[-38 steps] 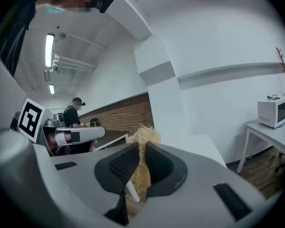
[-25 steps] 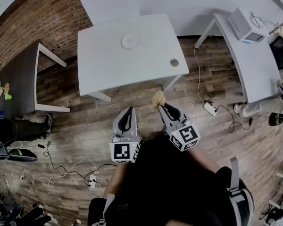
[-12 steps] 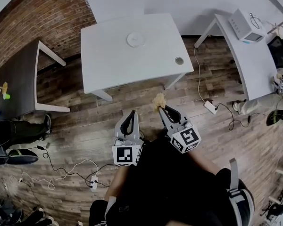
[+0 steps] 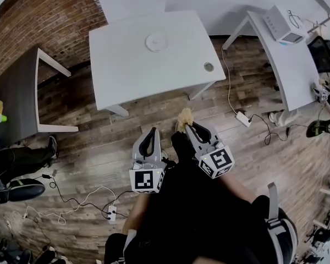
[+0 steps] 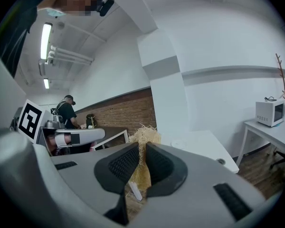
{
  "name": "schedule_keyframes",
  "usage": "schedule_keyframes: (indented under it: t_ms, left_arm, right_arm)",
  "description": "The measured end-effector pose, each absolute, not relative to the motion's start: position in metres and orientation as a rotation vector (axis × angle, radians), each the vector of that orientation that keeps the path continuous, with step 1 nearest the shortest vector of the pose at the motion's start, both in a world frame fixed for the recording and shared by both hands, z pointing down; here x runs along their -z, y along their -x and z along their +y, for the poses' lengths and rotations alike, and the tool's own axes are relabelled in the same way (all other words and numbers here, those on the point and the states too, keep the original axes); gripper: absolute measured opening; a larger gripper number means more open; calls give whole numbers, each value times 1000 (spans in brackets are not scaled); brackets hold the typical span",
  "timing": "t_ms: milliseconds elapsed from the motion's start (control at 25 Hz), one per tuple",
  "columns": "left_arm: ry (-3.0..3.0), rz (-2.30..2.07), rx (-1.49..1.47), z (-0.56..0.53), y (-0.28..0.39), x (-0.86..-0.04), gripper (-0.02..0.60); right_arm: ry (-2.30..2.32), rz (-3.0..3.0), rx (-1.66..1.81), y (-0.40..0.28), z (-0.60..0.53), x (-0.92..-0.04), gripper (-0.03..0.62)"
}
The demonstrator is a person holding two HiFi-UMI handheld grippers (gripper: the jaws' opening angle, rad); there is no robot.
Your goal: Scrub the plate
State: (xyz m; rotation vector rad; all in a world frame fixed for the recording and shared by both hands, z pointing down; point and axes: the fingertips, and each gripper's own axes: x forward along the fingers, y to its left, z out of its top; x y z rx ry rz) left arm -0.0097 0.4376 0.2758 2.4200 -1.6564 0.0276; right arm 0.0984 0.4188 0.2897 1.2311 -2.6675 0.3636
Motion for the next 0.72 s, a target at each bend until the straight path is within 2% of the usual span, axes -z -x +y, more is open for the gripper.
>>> schedule_keyframes:
  t_ms: [360,720]
  left_arm:
    - [-2389,-1667,-91,369,11,-281,0]
    - [-2388,-1677,-96,288,-14,-275,0]
  right_arm:
    - [-1197,-2702,-394,-89,349,-300,41]
    - [-1125,-2729,-443,-101,272,-304,41]
